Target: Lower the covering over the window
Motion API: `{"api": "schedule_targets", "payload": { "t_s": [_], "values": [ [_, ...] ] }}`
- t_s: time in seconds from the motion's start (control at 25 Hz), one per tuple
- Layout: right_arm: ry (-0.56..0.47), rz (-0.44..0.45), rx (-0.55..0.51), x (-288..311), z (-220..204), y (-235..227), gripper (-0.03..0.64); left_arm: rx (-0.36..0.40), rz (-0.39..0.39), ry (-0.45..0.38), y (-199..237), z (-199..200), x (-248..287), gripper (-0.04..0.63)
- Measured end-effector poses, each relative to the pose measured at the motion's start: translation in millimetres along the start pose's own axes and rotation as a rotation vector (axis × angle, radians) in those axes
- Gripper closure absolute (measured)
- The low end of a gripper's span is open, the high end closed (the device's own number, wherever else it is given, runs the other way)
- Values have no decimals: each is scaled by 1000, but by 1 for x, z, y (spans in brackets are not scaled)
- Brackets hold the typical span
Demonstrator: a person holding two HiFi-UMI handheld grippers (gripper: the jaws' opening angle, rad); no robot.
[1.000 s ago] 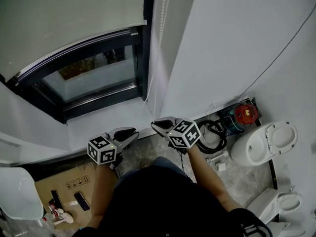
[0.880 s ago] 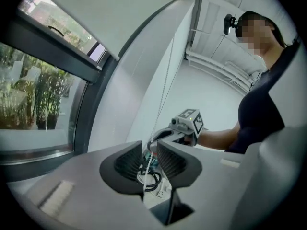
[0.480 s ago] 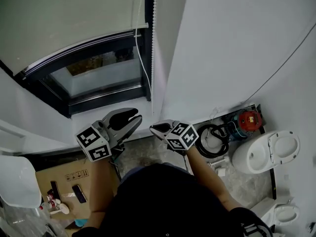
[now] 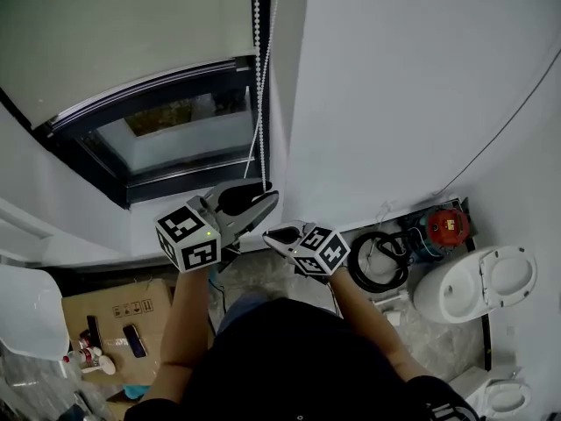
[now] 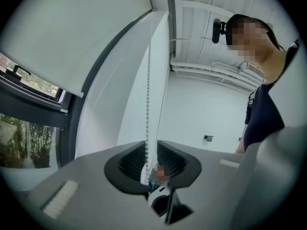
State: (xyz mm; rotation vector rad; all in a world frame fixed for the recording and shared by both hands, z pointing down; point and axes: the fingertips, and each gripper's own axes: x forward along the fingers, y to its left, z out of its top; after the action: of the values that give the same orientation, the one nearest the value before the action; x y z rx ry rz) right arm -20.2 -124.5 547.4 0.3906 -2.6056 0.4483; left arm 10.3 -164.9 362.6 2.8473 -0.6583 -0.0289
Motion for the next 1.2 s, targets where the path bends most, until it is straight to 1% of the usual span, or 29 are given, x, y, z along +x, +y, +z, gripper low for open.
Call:
{"api": "schedule_targets", "payload": {
  "t_s": [0.04, 0.08, 0.16, 0.24, 0.32, 0.4, 0.44, 0.52, 0.56, 0.64, 0.68, 0.8, 0.92, 1.08, 1.2],
  "values": [
    [3, 2, -7, -1, 0, 1, 604, 0, 16, 7, 1, -1, 2, 552],
    [7, 3, -15, -2, -1, 2, 604, -3, 25, 12, 0, -2, 2, 575],
    [8, 4, -25, -4, -2, 3, 604, -22, 25, 8, -4, -2, 2, 577],
    [5, -2, -29, -6, -3, 1, 604, -56, 21, -14, -5, -2, 0, 577],
    [46, -14, -57, -4, -8, -2, 604, -86, 21, -4, -2, -9, -1, 577],
    [126, -15, -103, 3, -23, 0, 604, -121, 17, 36, 0, -26, -3, 578],
    [142, -8, -107, 6, -29, 3, 604, -154, 6, 32, -2, -32, -5, 577],
    [132, 7, -71, 6, -35, 6, 604, -209, -10, -4, -6, -37, -10, 578],
    [138, 8, -61, 5, -38, 4, 604, -209, -3, -1, -6, -40, -11, 578],
    [187, 5, -71, 8, -50, 1, 604, -192, 23, 48, -2, -53, -11, 578],
    [203, 6, -72, 11, -56, 0, 604, -197, 29, 62, -1, -60, -12, 578],
    [199, 6, -43, 15, -67, 4, 604, -241, 38, 55, 2, -73, -16, 578],
    [247, 13, -56, 15, -82, 9, 604, -244, 59, 102, 5, -90, -18, 578],
    [229, 13, -11, 15, -90, 6, 604, -265, 42, 86, -1, -95, -16, 578],
    [234, 9, -22, 15, -88, 5, 604, -263, 30, 74, -3, -94, -12, 578]
  ]
}}
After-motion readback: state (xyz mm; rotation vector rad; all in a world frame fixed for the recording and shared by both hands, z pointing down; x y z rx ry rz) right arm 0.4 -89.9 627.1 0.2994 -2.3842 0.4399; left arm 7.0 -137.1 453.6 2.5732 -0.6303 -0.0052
